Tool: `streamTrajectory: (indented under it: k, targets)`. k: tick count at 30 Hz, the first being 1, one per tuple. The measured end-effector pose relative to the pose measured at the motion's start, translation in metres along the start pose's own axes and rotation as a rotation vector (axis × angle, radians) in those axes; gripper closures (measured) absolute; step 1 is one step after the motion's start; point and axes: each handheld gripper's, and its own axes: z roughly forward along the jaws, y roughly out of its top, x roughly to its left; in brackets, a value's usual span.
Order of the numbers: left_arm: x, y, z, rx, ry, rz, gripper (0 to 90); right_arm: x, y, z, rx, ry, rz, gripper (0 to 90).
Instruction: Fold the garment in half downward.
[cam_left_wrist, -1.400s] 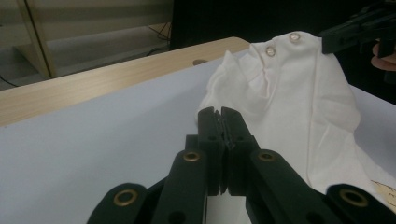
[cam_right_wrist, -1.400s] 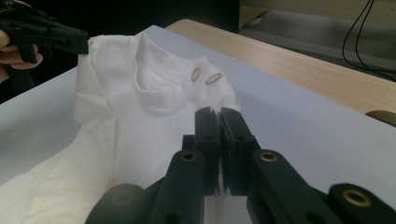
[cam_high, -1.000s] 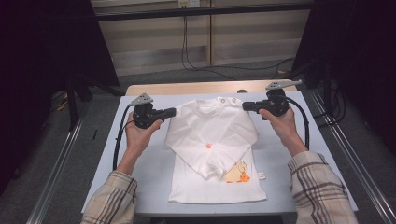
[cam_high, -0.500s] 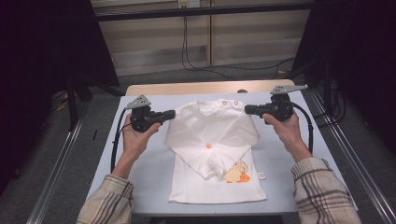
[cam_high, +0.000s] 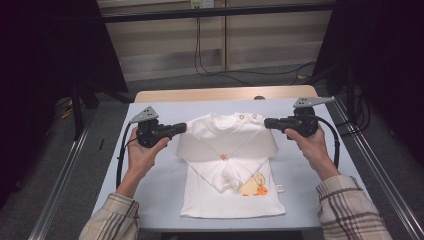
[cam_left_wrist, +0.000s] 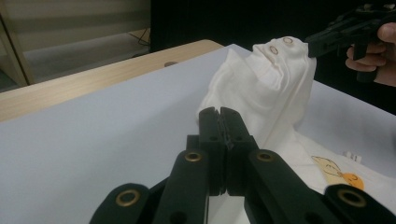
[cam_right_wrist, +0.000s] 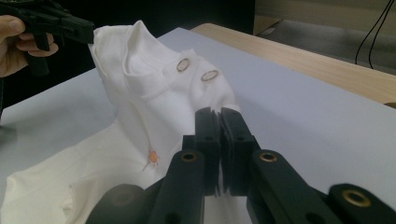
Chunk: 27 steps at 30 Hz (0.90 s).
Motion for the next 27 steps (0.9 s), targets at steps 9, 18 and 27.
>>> streamTrajectory:
  k: [9, 18, 27]
  targets:
    - [-0.01, -0.008, -0.005, 0.021, -0.012, 0.017, 89.1, 0.012, -0.008, -0.008, 0.006, 0.014, -0.013, 86.3]
    - [-0.02, -0.02, -0.006, 0.018, -0.032, 0.007, 89.1, 0.023, -0.017, -0.014, 0.015, 0.036, -0.026, 86.4]
    - [-0.028, -0.033, -0.012, 0.048, -0.046, 0.014, 89.1, 0.03, -0.03, -0.019, 0.033, 0.053, -0.028, 86.3]
